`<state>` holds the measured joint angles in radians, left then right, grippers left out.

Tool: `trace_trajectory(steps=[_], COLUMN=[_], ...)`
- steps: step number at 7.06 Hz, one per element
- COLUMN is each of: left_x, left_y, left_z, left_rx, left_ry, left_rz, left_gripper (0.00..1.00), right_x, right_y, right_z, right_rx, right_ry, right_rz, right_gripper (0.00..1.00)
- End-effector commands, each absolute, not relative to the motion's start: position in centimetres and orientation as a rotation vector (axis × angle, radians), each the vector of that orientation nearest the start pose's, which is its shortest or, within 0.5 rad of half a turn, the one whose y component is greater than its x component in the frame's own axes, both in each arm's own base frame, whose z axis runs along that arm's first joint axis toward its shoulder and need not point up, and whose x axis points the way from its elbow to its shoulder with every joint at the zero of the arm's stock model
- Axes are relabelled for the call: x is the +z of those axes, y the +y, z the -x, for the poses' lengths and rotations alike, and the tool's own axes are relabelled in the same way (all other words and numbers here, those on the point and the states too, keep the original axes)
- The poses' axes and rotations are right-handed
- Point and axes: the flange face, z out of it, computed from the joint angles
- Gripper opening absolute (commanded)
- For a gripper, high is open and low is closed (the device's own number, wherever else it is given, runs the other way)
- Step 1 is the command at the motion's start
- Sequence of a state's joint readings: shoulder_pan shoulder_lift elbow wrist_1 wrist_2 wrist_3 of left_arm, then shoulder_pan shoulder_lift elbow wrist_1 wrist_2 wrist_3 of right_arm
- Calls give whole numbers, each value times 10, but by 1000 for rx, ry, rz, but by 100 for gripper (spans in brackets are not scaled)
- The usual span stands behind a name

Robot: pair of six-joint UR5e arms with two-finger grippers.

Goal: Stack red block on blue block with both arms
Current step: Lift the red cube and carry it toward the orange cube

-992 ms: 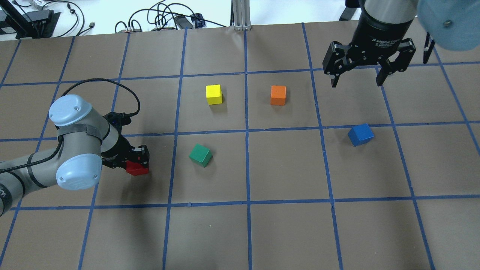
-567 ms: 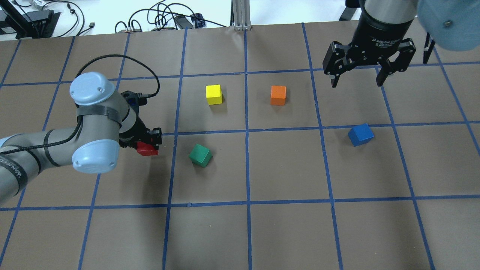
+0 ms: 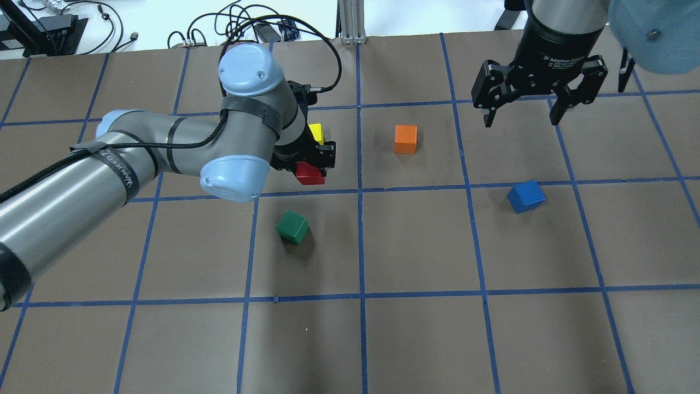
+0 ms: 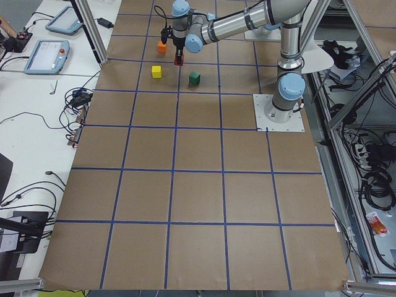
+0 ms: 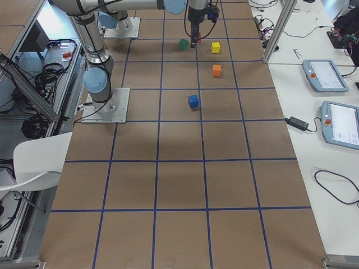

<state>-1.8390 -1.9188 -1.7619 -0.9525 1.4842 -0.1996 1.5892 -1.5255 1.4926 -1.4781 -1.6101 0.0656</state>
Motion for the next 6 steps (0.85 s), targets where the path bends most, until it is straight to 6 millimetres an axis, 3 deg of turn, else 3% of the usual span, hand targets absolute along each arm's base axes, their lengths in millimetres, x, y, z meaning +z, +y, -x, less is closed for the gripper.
trace_trajectory(steps=[1,2,3,4,5,6], left_x=[252,225,210,198,190,192], left_y=[-534,-538,-532,-534,-537,-538], left_z=[350,355,374,378,380,380], left_rx=[-64,-10,-24,-29,-33,-57], left_ry=[3251,3237,3231,3226,3225,3228], left_rz=[-76,-87,-139,-156,-161,-172], left_gripper=[0,0,0,0,8,99], right_x=[495,495,495,496,495,494], right_y=[-503,-503,-504,-505,-505,-506], right_z=[-136,-136,-136,-135,-130,-124], right_rx=[90,85,75,70,80,96], right_ry=[3203,3203,3203,3203,3202,3200], right_rz=[-56,-56,-57,-62,-78,-98], right_gripper=[100,100,100,100,100,100])
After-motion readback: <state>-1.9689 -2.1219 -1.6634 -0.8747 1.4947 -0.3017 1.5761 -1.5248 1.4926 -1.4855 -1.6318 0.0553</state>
